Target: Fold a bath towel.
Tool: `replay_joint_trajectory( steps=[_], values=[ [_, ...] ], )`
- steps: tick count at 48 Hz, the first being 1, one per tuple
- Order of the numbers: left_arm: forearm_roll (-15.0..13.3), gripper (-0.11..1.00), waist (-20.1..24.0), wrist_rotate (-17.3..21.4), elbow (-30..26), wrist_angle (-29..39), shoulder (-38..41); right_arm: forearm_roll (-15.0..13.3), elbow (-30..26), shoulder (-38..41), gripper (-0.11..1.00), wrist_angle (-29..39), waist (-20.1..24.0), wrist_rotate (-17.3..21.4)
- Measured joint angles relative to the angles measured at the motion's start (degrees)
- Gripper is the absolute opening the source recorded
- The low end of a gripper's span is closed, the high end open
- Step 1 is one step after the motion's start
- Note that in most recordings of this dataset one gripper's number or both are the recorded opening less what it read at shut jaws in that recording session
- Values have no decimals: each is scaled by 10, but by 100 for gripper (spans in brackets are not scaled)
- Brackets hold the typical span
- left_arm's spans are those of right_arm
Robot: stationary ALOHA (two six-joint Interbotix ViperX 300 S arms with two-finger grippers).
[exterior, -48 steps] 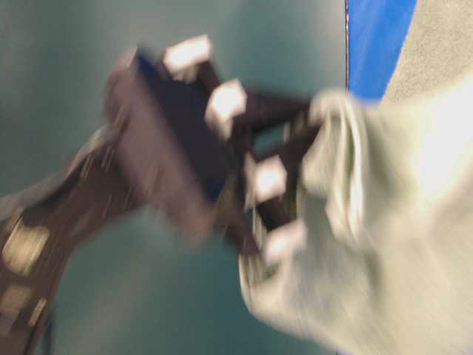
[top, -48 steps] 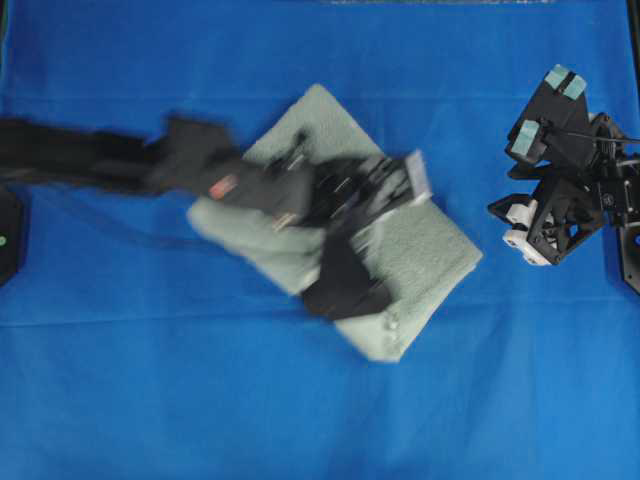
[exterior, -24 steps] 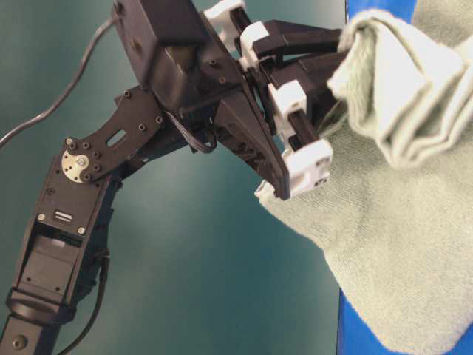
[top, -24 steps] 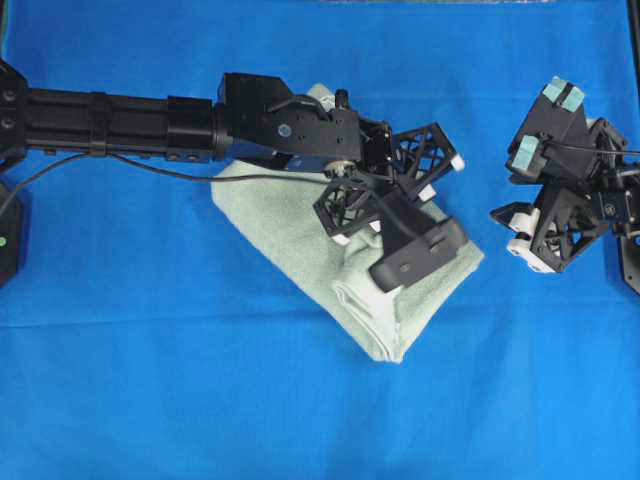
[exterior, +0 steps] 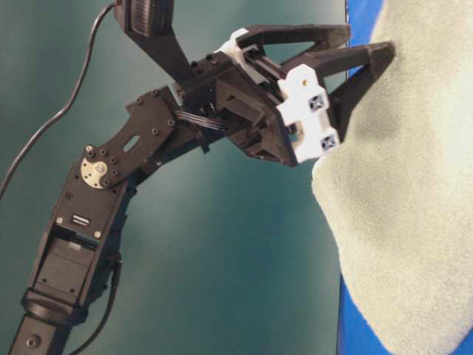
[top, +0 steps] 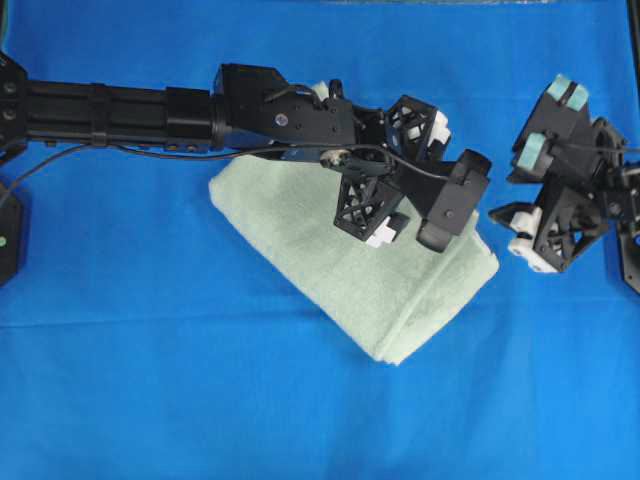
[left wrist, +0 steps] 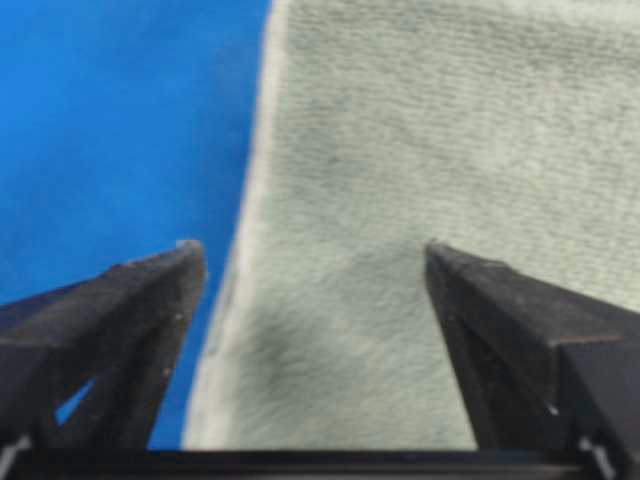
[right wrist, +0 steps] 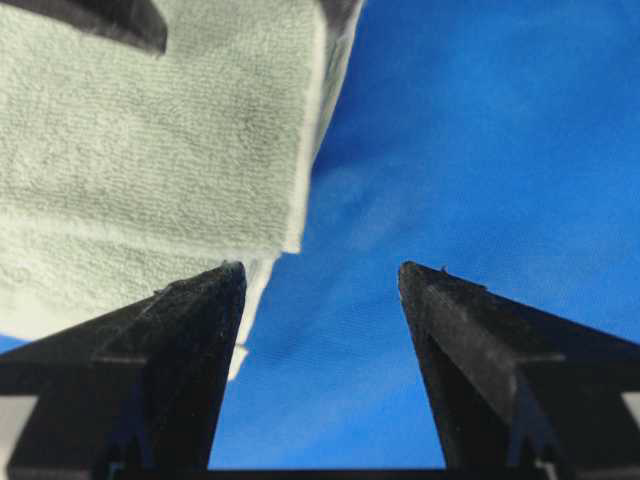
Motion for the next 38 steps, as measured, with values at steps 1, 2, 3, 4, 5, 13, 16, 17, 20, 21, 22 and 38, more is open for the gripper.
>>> replay_joint_trajectory(
  steps=[1, 2, 3, 4, 5, 13, 16, 17, 20, 21, 22, 38],
  values=[
    [0, 89, 0, -2, 2, -2, -2, 0, 1, -3, 64, 0, 0, 0],
    [0, 89, 0, -4, 5, -4, -3, 0, 1, -6, 64, 1, 0, 0],
    [0, 89, 1, -4, 8, -6, -6, -1, 1, -9, 64, 0, 0, -1],
    [0, 89, 1, -6, 11, -7, -10, -1, 1, -12, 64, 0, 0, 0],
    [0, 89, 2, -8, 13, -9, -15, -2, 1, -16, 64, 1, 0, 0],
    [0, 89, 3, -45, 48, -25, -87, -13, 1, -36, 64, -2, 0, 0],
    [0, 89, 3, -65, 70, -33, -120, -22, 1, -38, 64, -3, -1, 0],
    [0, 89, 3, -75, 81, -37, -132, -25, 1, -38, 64, -3, 0, 0],
    [0, 89, 3, -99, 113, -47, -169, -34, 0, -37, 64, -3, 0, 0],
    [0, 89, 3, -109, 125, -50, -180, -38, -1, -38, 64, -4, -1, -1],
    [0, 89, 3, -120, 139, -57, -196, -41, -3, -38, 64, -3, 0, -2],
    [-3, 89, -6, -202, 372, -222, -431, -93, -28, -50, 64, -4, 0, -5]
  ],
)
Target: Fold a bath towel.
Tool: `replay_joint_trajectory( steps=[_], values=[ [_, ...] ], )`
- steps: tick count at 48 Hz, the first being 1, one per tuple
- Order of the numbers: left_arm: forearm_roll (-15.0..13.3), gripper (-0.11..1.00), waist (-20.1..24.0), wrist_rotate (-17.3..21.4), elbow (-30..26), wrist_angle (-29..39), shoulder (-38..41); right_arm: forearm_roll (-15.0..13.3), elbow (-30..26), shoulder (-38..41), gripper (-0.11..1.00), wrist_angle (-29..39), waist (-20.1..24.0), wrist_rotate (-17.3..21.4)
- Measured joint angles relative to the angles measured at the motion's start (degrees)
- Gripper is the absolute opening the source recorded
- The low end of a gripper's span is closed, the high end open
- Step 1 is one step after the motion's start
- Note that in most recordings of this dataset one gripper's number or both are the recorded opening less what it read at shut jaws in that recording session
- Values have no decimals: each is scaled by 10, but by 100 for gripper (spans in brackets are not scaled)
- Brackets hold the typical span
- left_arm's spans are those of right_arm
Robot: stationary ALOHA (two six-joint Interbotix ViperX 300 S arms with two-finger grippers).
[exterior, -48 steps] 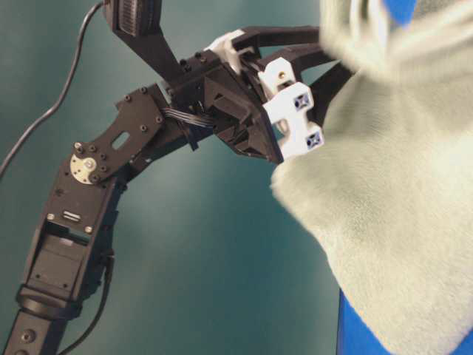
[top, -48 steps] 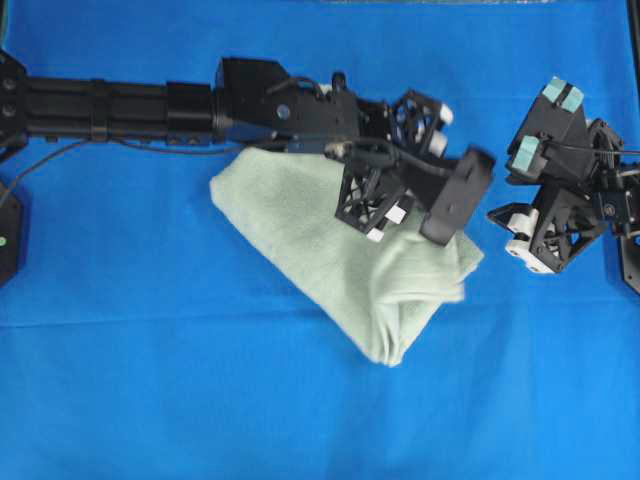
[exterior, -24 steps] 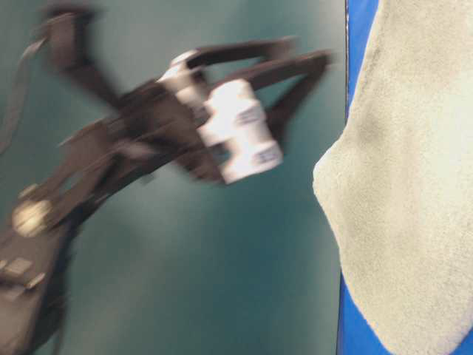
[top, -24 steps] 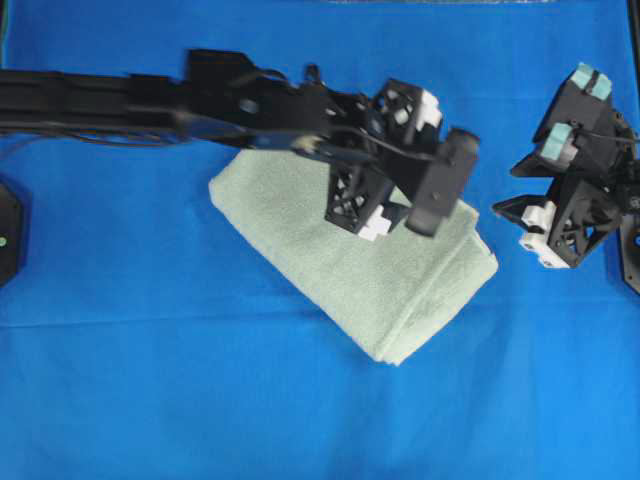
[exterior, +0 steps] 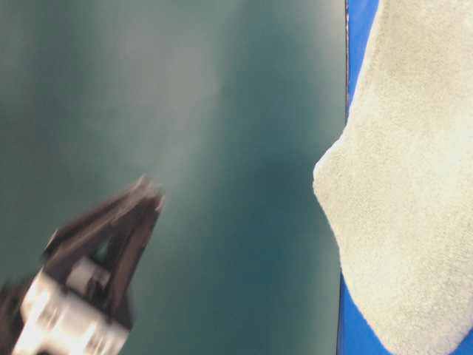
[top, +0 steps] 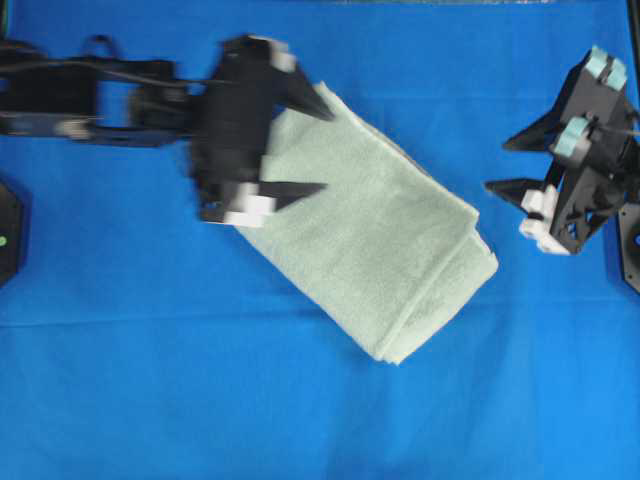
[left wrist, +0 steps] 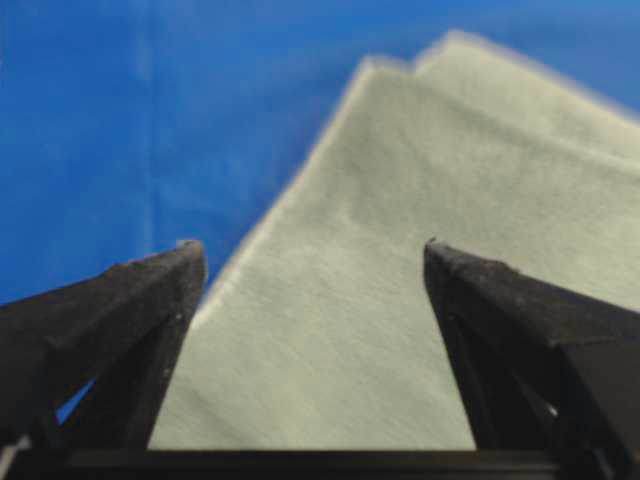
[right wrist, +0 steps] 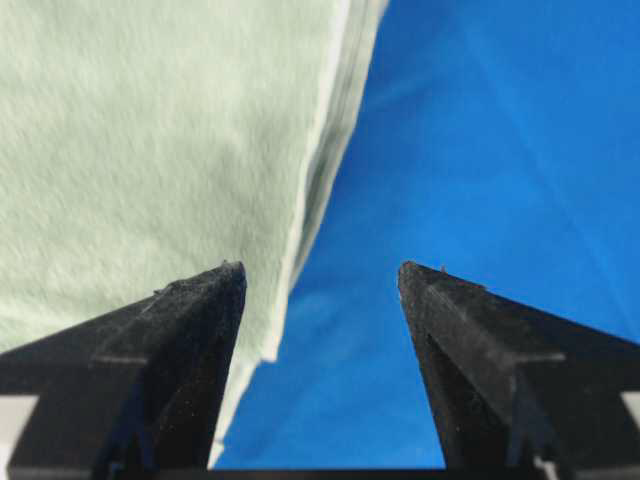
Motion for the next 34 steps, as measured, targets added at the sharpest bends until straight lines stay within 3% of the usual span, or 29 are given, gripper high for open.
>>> replay_joint_trajectory(
  steps=[8, 10, 17, 27, 34],
  values=[
    [-5, 88, -15, -4, 102, -76, -124, -16, -3, -28, 64, -3, 0, 0],
    [-5, 88, -16, -21, 120, -86, -149, -20, -4, -36, 64, -5, 0, 0],
    [-5, 88, -14, -82, 179, -90, -225, -39, 0, -71, 64, -18, 0, -1],
    [-5, 87, -18, -112, 264, -91, -327, -83, 40, -141, 64, -60, 0, -1],
    [-4, 87, -18, -117, 322, -95, -402, -92, 83, -200, 64, -89, 0, 0]
  ],
)
